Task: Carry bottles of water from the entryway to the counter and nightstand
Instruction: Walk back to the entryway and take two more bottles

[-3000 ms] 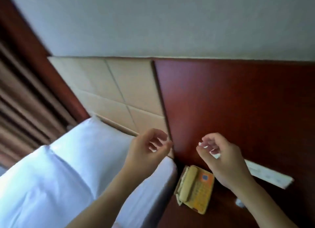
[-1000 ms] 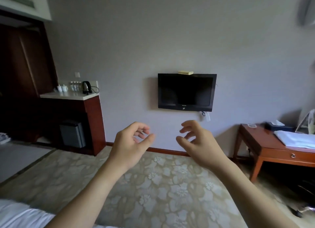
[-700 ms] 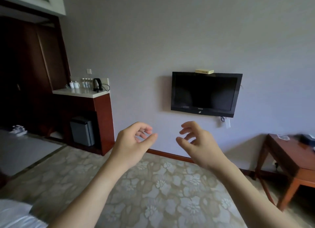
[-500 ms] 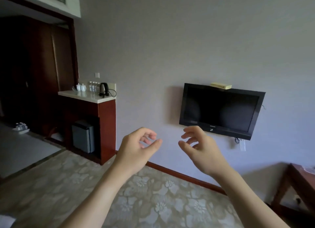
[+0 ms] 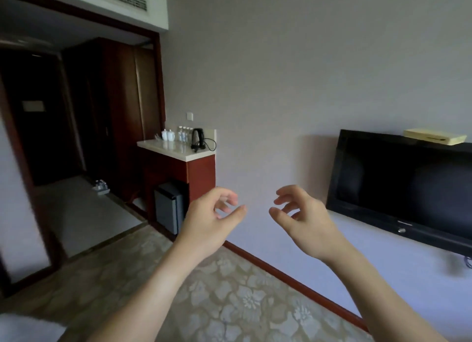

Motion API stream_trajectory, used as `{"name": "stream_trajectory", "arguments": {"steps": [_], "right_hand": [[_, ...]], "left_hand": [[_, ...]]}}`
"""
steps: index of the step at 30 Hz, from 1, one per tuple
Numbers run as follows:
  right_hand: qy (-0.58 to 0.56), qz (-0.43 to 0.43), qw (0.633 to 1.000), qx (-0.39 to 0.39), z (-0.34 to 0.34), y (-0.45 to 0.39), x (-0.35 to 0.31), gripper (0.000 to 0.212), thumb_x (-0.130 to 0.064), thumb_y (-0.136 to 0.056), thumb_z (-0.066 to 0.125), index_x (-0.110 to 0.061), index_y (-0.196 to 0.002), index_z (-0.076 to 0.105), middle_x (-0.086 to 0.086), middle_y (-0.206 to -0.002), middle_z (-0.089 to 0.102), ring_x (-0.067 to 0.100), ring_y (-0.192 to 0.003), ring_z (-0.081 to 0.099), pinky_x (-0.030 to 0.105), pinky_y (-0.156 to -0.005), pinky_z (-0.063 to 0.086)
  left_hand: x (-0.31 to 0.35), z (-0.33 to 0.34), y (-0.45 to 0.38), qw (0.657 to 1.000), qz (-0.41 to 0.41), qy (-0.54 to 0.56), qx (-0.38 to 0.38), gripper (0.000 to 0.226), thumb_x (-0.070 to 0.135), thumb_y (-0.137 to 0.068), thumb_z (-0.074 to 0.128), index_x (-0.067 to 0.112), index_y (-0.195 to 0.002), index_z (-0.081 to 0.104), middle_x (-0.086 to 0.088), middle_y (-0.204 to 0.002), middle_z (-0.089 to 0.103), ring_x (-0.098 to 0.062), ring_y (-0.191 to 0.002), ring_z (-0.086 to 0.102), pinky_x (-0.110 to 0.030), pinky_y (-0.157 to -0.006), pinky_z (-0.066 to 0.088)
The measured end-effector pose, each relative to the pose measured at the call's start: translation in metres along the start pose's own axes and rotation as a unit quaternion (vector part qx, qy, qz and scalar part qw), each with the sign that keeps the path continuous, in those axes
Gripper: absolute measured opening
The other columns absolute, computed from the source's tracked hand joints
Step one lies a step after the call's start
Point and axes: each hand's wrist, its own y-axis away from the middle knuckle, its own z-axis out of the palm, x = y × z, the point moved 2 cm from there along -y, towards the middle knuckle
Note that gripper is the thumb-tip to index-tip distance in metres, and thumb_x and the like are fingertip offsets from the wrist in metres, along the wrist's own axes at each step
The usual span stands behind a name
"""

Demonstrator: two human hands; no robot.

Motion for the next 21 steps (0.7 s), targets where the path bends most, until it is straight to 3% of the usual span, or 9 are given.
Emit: {"name": "stream_trajectory", "arguments": {"steps": [7,14,21], "right_hand": [[-0.094,-0.093,0.986,-0.1,0.059,-0.117,0.045,0.029,-0.044,-0.083,0.064,-0.033,-0.108,0.055,-0.018,-0.1,0.064,0.005,-0.089,0.063,0.035,-0.079,0.055],[-0.148,-0.173,0.957,-0.181,0.122,-0.208,0.043,0.034,-0.041,-0.087,0.066,-0.03,-0.118,0.056,-0.018,-0.106,0.063,0.003,-0.091,0.063,0.026,-0.08,0.052],[-0.184,-0.202,0.931,-0.24,0.221,-0.285,0.04,0.039,-0.042,-0.088,0.064,-0.033,-0.124,0.051,-0.018,-0.107,0.061,0.002,-0.094,0.06,0.023,-0.076,0.049]], "left_hand": [[-0.04,-0.002,-0.062,0.985,-0.046,-0.094,0.136,0.016,0.026,-0.083,0.074,0.027,-0.097,0.068,0.009,-0.09,0.071,-0.001,-0.08,0.063,-0.009,-0.069,0.046],[-0.074,-0.027,-0.099,0.958,-0.095,-0.166,0.213,0.017,0.031,-0.084,0.073,0.031,-0.099,0.067,0.01,-0.09,0.069,0.002,-0.082,0.062,-0.013,-0.067,0.048],[-0.148,-0.073,-0.146,0.937,-0.133,-0.168,0.274,0.013,0.028,-0.082,0.073,0.029,-0.094,0.067,0.005,-0.09,0.07,-0.004,-0.082,0.064,-0.024,-0.077,0.051]]}}
